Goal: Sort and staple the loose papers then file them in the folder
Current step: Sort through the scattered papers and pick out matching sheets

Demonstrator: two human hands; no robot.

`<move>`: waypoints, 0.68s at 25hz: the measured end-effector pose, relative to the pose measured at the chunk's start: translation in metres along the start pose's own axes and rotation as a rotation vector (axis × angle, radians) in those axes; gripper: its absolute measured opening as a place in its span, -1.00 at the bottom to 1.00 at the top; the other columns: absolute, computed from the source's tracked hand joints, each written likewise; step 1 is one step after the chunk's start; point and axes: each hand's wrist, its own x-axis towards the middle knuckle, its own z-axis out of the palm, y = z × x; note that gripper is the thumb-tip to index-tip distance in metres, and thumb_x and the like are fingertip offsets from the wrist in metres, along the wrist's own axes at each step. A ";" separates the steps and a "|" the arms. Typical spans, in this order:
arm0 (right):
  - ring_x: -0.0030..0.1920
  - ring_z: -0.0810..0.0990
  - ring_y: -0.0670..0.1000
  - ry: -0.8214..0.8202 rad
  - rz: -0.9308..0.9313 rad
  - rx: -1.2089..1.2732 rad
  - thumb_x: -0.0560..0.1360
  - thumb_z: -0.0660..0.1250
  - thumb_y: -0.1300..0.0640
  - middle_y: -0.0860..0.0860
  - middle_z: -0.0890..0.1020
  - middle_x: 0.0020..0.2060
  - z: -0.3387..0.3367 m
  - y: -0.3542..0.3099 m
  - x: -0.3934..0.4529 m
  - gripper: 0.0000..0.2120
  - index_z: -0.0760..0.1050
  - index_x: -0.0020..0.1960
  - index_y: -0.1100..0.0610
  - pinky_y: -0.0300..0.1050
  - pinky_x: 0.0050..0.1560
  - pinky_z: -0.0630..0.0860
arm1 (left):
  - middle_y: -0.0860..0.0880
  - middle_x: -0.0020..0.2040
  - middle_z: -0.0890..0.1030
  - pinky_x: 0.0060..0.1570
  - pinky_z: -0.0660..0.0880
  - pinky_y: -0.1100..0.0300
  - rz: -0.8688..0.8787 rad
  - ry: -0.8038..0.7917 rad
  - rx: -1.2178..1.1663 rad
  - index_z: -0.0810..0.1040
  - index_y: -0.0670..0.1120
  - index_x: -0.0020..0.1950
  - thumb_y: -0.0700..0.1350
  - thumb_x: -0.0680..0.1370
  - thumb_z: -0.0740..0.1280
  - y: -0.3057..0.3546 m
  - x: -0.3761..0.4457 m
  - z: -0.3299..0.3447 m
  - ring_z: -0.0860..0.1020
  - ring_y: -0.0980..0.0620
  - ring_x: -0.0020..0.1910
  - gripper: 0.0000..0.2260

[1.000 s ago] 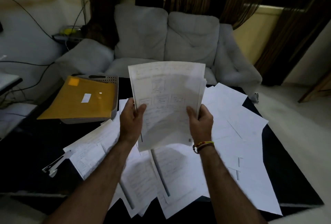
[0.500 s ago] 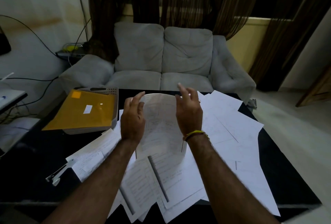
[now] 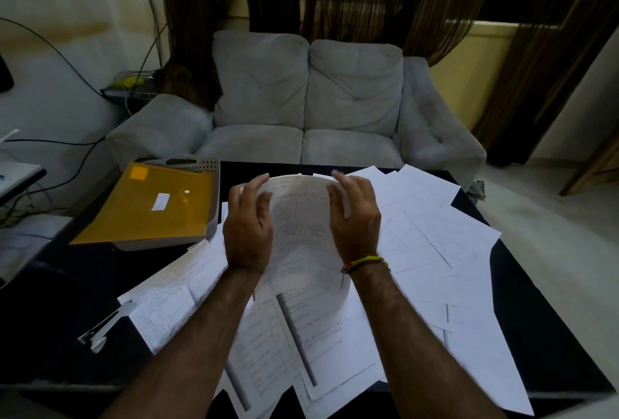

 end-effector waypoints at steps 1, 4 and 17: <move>0.03 0.58 -0.01 0.012 -0.004 -0.002 0.51 0.41 0.19 0.10 0.61 0.02 0.000 -0.001 0.001 -0.72 0.55 0.21 0.23 -0.15 0.03 0.56 | -0.12 0.17 0.52 -0.19 0.37 0.59 -0.010 0.012 -0.022 0.46 -0.12 0.34 -0.07 0.63 0.23 0.000 0.001 0.000 0.39 0.26 0.05 -0.70; -0.01 0.61 -0.14 0.030 0.434 0.249 0.40 0.54 0.08 -0.01 0.58 0.05 -0.004 -0.003 -0.004 -0.39 0.37 0.36 0.14 -0.27 -0.05 0.60 | -0.04 0.29 0.47 -0.06 0.48 0.52 -0.220 0.026 -0.274 0.29 -0.12 0.42 -0.08 0.59 0.32 -0.003 -0.006 0.001 0.46 0.20 0.19 -0.56; -0.26 0.62 0.03 -0.069 0.681 0.221 0.44 0.48 -0.01 0.02 0.64 -0.29 0.018 -0.017 -0.050 -0.75 0.63 -0.12 0.20 0.05 -0.25 0.63 | -0.13 0.14 0.56 -0.24 0.37 0.61 -0.547 0.170 -0.293 0.41 -0.23 0.23 -0.09 0.61 0.26 0.005 -0.031 0.016 0.52 0.08 0.08 -0.73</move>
